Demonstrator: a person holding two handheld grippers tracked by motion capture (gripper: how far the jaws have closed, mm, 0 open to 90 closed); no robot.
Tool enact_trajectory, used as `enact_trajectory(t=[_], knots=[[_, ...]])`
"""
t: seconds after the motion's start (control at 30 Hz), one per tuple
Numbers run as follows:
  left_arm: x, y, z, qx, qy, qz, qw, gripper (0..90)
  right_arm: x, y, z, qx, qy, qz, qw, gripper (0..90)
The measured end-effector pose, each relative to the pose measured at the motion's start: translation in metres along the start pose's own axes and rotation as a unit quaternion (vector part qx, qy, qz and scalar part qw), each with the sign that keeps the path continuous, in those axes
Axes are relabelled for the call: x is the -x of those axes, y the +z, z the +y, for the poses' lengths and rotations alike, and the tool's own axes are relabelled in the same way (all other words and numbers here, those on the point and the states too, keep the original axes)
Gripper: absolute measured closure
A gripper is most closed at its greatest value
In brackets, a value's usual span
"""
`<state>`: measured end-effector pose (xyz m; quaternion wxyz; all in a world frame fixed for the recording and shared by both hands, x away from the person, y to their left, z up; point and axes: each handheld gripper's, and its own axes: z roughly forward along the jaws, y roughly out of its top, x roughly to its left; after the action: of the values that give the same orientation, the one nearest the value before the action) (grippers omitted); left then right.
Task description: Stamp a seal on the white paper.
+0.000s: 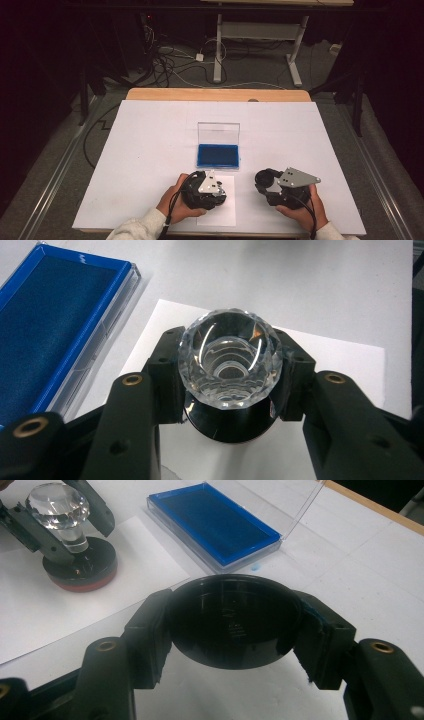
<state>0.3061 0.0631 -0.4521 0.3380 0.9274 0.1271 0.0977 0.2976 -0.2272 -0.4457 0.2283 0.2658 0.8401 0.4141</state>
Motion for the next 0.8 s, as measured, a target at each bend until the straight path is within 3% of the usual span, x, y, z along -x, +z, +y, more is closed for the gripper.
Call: enact_trajectory(t=[0.3,0.47,0.6,0.8], knots=[[-0.001,0.000,-0.001,0.002,-0.003,-0.003,1.0000,54.3,-0.001,0.001,0.000,-0.001,-0.001,0.003,1.0000,38.0],[0.001,0.000,0.001,-0.003,-0.001,0.007,1.0000,54.3,0.000,-0.001,0.000,-0.001,-0.002,0.000,1.0000,38.1],[-0.002,-0.002,0.004,-0.005,-0.008,-0.001,1.0000,54.4,0.000,-0.002,0.000,0.001,-0.003,-0.001,1.0000,38.0],[-0.012,-0.022,0.008,0.033,-0.030,0.006,0.9990,54.3,0.002,-0.003,-0.001,0.003,-0.001,-0.002,1.0000,38.1]])
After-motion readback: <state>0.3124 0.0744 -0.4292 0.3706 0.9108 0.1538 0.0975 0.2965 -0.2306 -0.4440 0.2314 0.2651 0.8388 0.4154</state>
